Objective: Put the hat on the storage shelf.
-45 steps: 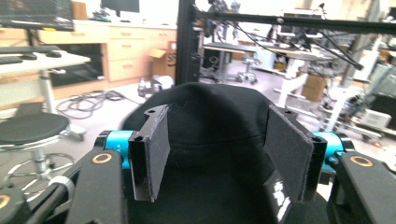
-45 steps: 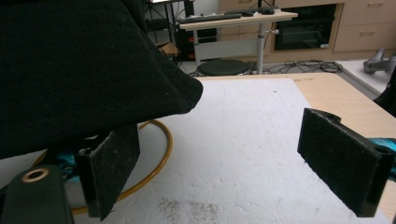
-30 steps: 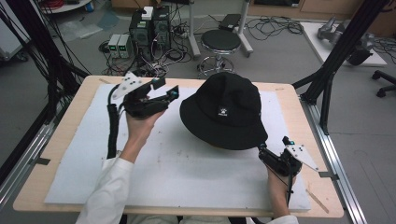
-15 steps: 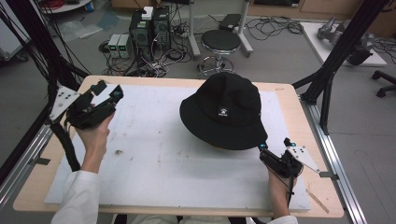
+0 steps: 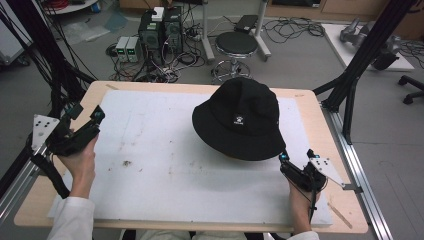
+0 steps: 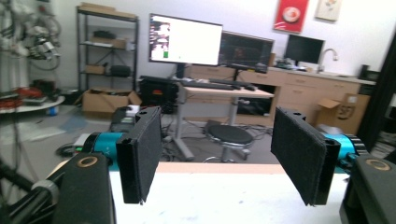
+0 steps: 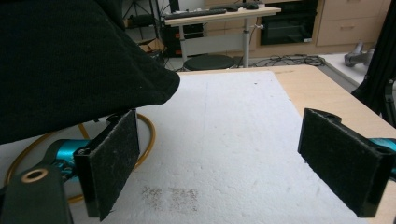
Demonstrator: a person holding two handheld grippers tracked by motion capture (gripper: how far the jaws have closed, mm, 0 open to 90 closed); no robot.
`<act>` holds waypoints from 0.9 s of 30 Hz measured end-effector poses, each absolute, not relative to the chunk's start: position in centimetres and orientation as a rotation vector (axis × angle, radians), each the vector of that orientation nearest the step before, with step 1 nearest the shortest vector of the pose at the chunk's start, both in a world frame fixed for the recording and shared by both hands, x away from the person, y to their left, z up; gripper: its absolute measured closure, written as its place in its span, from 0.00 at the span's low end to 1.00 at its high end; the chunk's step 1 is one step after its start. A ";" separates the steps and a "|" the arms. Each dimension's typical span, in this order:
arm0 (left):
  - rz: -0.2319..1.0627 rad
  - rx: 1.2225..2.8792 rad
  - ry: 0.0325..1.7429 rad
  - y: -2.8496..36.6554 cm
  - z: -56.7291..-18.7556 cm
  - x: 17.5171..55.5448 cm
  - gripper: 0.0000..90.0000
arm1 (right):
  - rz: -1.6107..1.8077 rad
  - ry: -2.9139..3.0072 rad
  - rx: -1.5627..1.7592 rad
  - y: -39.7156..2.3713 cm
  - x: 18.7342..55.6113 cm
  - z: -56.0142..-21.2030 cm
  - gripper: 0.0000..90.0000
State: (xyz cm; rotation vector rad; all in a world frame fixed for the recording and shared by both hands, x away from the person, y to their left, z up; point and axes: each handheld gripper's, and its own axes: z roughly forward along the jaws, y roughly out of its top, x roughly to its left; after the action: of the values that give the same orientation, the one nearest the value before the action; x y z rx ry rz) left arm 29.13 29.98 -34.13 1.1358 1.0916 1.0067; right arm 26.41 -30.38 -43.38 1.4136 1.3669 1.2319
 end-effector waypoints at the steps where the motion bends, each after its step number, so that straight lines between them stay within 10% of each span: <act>1: 1.021 1.132 1.106 30.4 -34.6 28.9 0.36 | 1.228 1.359 1.413 -30.4 26.4 -43.4 0.14; 27: 1.080 1.130 1.190 33.0 -40.0 27.3 0.33 | 1.254 1.348 1.415 -30.4 26.3 -43.4 0.14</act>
State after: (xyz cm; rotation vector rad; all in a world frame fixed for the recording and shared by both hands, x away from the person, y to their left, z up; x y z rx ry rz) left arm 27.29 33.01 -39.97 1.1296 1.1901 1.0798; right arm 26.33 -30.35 -43.41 1.4145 1.3478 1.2538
